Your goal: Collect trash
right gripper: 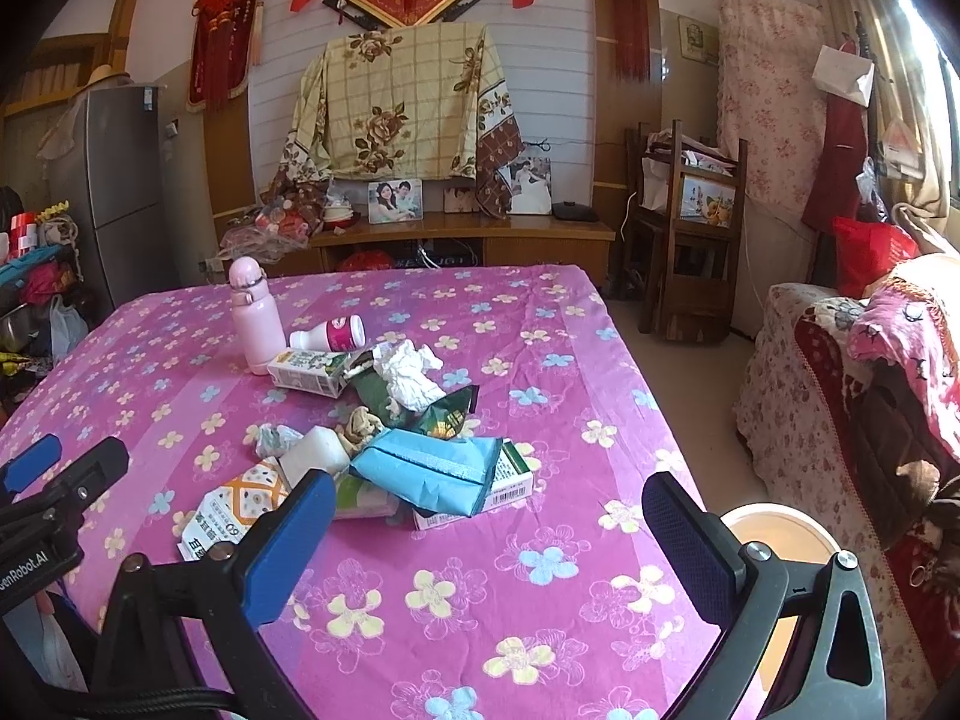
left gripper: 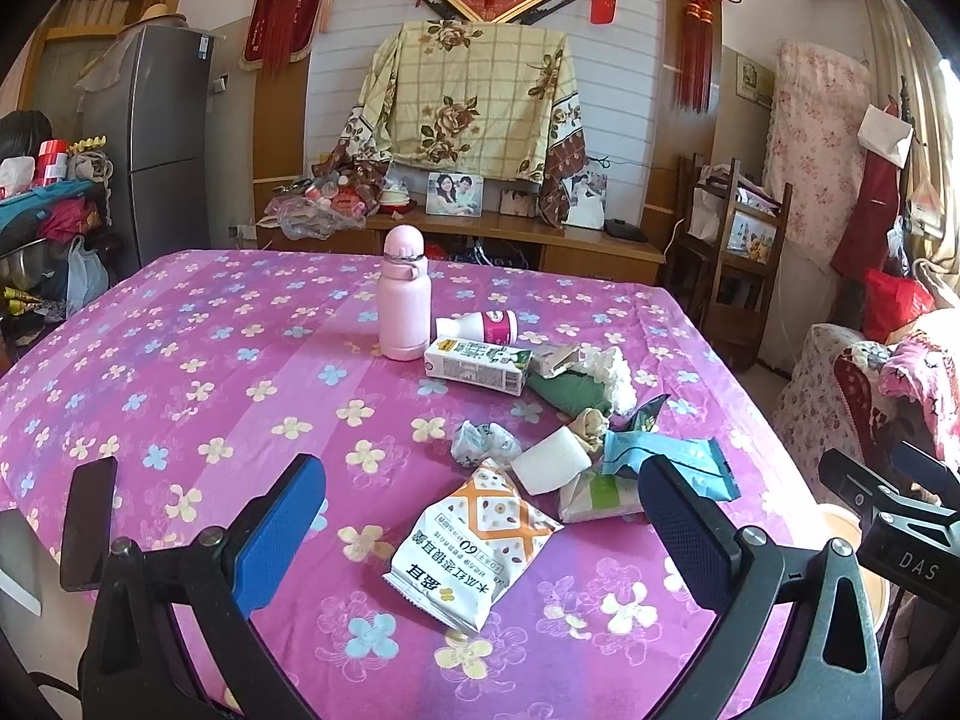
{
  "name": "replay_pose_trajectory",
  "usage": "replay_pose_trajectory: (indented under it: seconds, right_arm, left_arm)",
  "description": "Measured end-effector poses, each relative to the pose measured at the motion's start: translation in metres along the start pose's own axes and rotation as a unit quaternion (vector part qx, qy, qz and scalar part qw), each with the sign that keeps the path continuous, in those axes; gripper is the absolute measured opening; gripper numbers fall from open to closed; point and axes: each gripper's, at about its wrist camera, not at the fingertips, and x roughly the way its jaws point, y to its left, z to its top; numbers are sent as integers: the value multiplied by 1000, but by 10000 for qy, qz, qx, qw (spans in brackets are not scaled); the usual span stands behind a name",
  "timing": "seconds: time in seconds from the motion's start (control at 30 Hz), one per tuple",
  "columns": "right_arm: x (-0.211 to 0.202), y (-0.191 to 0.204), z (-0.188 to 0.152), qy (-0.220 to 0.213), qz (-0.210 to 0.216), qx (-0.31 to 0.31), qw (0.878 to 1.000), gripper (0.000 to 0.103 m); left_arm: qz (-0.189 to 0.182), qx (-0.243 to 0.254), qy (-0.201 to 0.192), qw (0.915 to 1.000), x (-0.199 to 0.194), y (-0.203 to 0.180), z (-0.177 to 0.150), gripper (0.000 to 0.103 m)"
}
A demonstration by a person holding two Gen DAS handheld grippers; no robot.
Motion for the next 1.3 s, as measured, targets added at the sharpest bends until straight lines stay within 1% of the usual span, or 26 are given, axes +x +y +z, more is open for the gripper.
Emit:
replay_pose_trajectory:
  seconds: [0.23,0.37,0.43,0.5,0.57,0.63,0.7,0.77,0.83,0.97,1.03,1.1,1.3]
  right_arm:
    - [18,-1,-8,290,13,-78,9995,103]
    - [32,-1,-12,479,26,-188,9987,103]
    - [41,-1,-14,638,75,-247,9976,103]
    - [51,-2,-17,812,233,-253,9961,103]
    - [63,-4,-19,1108,429,-208,9927,103]
    - [73,-4,-22,1353,482,-166,9895,103]
    - [80,-4,-26,1486,571,-155,9871,103]
    - [85,-4,-29,1527,768,-144,9852,103]
    - [87,-4,-29,1526,912,-158,9839,103]
    - [99,-4,-22,1478,909,-341,9842,103]
    - [105,-6,-14,1402,932,-400,9849,103]
    - [113,-6,-3,1327,1051,-528,9841,103]
    - [152,16,17,1615,1503,-1302,9666,103]
  left_arm:
    - [113,44,195,9997,13,14,-4,103]
    - [108,121,317,9994,18,25,-6,103]
    - [99,207,441,9988,23,31,-9,103]
    - [34,288,580,9979,27,35,-12,103]
    - [-17,345,710,9969,32,39,-16,103]
    - [-83,418,888,9951,41,41,-21,103]
    - [-121,531,1072,9927,52,39,-27,103]
    - [-147,635,1206,9906,62,36,-32,103]
    - [-256,685,1354,9881,76,33,-36,103]
    - [-314,769,1493,9853,98,30,-35,103]
    - [-300,902,1535,9836,108,27,-34,103]
    - [-316,1004,1616,9812,118,24,-33,103]
    - [-424,1103,1938,9739,147,21,-33,103]
